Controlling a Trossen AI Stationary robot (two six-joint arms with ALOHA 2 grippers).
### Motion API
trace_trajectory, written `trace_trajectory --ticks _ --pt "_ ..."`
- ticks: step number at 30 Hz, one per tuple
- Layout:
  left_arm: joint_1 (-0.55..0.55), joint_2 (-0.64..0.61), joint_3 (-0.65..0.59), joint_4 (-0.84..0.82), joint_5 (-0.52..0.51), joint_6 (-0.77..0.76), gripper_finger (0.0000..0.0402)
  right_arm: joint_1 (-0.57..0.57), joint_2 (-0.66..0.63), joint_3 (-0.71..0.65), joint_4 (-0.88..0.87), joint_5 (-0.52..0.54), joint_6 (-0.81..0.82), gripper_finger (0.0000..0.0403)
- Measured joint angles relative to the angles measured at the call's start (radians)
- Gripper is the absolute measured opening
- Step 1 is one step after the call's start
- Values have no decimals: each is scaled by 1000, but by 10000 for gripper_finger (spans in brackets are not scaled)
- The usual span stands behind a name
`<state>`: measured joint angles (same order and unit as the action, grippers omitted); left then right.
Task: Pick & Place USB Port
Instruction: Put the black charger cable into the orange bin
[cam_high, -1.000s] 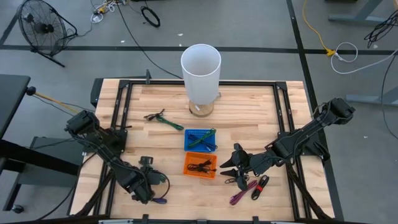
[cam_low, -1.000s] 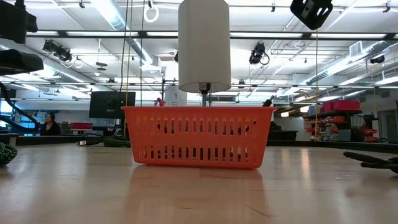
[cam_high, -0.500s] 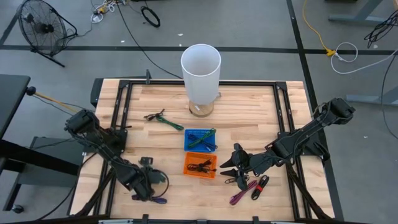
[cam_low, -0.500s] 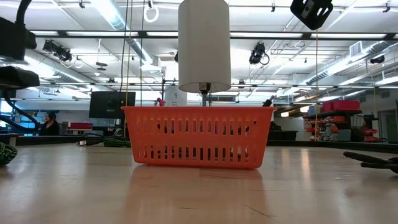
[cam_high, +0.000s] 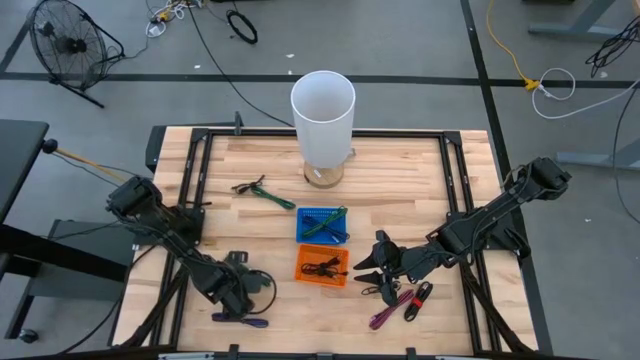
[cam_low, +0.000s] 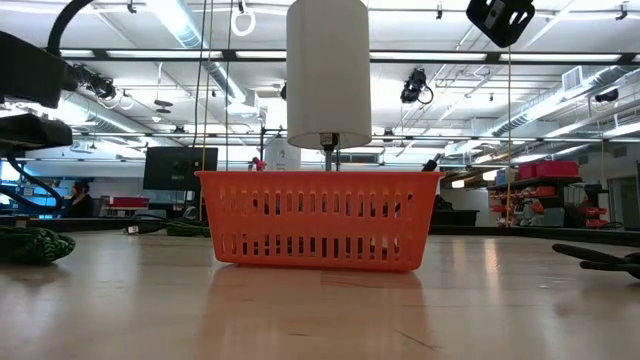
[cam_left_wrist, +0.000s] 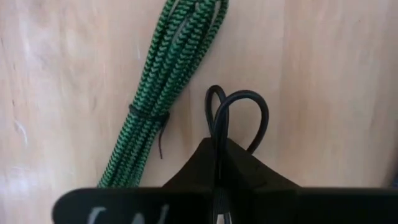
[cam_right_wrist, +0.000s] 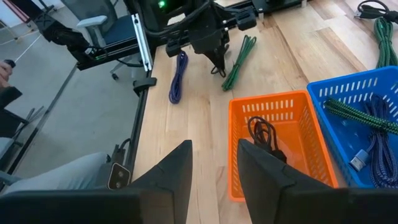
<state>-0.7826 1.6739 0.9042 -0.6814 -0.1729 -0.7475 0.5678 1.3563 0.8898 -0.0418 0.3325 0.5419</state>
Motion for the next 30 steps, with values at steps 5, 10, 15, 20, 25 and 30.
trace_trajectory --ticks 5,10,15,20,25,30 --pt "-1 -1 126 -167 -7 8 12 0 0 0 0 0 0 126" --pt "-1 -2 248 -276 -91 10 12 0 0 0 0 0 0 126" --pt "15 -4 341 -220 -268 136 12 0 0 0 1 0 0 126" --pt "96 -4 378 -87 -372 269 11 0 0 0 5 0 0 126" --pt "212 -4 378 76 -358 384 11 0 0 0 5 0 -1 126" --pt "302 0 379 296 -276 498 11 0 0 0 4 0 -1 126"
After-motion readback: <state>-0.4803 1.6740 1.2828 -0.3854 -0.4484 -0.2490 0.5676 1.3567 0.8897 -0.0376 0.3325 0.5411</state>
